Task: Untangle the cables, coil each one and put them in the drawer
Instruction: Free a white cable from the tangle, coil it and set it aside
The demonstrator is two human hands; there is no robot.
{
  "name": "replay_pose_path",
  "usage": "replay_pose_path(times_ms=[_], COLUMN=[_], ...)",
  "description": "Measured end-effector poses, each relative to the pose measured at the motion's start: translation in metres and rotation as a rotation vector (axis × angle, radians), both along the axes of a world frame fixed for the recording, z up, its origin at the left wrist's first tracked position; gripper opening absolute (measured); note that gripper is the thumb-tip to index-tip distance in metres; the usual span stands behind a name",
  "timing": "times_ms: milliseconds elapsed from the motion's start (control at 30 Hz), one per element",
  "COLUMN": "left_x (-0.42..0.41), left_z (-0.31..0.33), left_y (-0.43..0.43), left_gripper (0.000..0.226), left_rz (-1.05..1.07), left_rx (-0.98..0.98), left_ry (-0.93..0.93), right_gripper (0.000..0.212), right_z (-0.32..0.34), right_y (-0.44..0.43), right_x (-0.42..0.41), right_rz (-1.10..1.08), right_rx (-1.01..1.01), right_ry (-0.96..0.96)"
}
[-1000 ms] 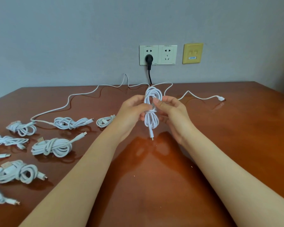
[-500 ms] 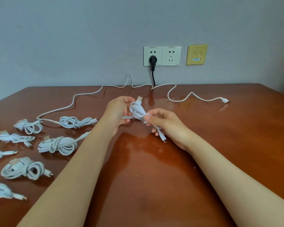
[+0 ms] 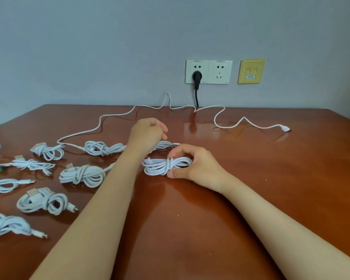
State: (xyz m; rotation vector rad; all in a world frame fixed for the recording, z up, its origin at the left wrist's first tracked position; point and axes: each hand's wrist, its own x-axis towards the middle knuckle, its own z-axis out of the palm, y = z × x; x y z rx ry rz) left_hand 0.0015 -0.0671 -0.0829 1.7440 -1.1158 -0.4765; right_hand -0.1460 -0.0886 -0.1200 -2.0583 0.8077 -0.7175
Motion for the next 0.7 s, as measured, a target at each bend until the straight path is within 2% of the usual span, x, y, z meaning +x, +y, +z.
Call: replay_pose_path(times_ms=[267,400,533,633,700], left_x=[0.005,0.006,0.009,0.027,0.045], left_z=[-0.002,-0.001,0.006,0.018,0.025], left_y=[-0.001,0.003,0.003,-0.003,-0.005], left_gripper=[0.031,0.029,0.025,0.026,0.028], left_rz=[0.039,0.066,0.115,0.184,0.225], left_rx=[0.017,0.012,-0.009,0.001,0.031], left_ry=[-0.062,-0.053,-0.046,-0.133,-0.193], right_gripper=[0.022,0.003,0.016,0.023,0.019], right_z=[0.001,0.007,0.011,0.021,0.030], right_y=[0.000,0.001,-0.009,-0.019,-0.025], right_x=[0.003,0.007,0.019,0.036,0.048], right_rz=[0.052,0.082,-0.161,-0.204,-0.189], right_rx=[0.084,0.136,0.036,-0.045,-0.096], right_ry=[0.000,-0.053,-0.121,-0.111,-0.047])
